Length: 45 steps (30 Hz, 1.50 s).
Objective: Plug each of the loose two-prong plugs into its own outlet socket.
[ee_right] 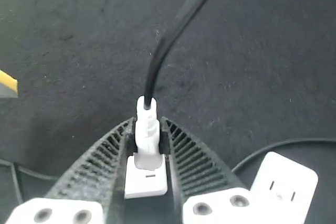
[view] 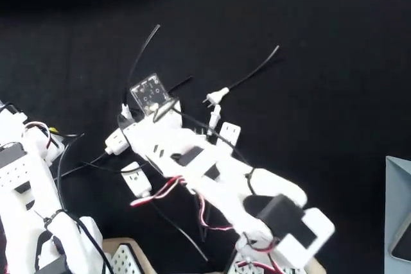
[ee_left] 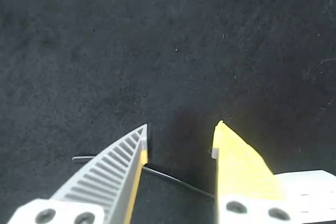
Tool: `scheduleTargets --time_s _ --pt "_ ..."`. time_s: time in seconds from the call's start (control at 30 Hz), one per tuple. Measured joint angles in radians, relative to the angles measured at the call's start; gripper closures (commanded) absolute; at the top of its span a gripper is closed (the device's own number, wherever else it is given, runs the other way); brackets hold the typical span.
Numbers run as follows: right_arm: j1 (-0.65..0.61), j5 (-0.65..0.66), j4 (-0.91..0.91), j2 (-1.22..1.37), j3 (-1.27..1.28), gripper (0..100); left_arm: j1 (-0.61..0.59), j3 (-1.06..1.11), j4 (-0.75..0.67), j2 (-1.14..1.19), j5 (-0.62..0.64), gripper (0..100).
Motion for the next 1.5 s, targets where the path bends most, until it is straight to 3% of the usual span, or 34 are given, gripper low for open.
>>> scheduleTargets --time_s 0.23,0.87,1.03,1.5 --pt "0.000 0.038 -0.097 0.075 0.003 98.7 0.000 0.000 0.000 0.000 0.000 79" --pt "-0.021 0.044 -0.097 0.087 0.009 98.7 0.000 0.000 0.000 0.000 0.000 79" --pt "-0.020 0.044 -0.028 0.087 0.009 98.7 0.000 0.000 0.000 0.000 0.000 79" --pt "-0.060 0.044 0.098 -0.319 0.196 98.7 0.336 -0.169 0.000 0.000 -0.051 79"
